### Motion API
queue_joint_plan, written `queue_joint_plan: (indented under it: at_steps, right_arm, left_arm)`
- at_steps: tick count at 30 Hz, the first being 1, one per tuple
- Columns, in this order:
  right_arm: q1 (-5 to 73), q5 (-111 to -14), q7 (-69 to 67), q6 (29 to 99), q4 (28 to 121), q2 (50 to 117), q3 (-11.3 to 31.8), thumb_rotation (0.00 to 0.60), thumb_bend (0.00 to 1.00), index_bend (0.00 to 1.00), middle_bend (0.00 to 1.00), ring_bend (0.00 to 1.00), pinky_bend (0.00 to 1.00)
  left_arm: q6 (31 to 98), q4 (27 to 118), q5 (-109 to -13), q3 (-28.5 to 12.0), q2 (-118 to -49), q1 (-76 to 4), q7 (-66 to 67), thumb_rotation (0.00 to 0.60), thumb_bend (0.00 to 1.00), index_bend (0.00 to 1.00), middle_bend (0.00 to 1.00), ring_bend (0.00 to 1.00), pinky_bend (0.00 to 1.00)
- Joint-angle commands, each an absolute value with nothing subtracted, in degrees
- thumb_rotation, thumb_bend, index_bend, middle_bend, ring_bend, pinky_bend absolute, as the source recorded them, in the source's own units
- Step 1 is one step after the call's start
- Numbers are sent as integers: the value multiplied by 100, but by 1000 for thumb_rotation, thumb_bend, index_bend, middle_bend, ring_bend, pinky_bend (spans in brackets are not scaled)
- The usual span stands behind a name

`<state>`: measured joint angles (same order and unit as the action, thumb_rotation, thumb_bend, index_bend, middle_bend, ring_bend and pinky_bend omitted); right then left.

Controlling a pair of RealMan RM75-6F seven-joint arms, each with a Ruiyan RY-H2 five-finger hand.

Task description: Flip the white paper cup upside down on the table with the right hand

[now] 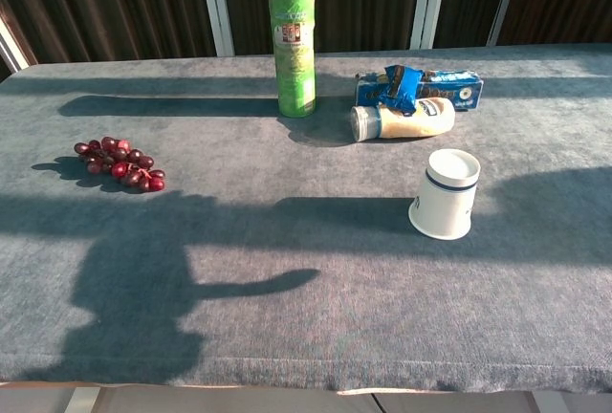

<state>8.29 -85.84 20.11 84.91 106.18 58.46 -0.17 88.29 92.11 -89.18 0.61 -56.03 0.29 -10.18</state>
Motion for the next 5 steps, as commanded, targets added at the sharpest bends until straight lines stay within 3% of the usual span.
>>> queue_joint_plan:
  at_steps: [1,5]
  right_arm:
    - [833,-8575,1974,8432,10584,5872,-6,600,229,118,115,63,159]
    - [844,-8597,1919,8372,10546,5926,20,600,229,118,115,63,160]
  left_arm:
    - [8817,9219,-8913,64,-5594,22,-1023,600,426,171,98,19,211]
    - [8835,9221,-8916,63,-5578,27,-1044,600,427,171,99,19,211]
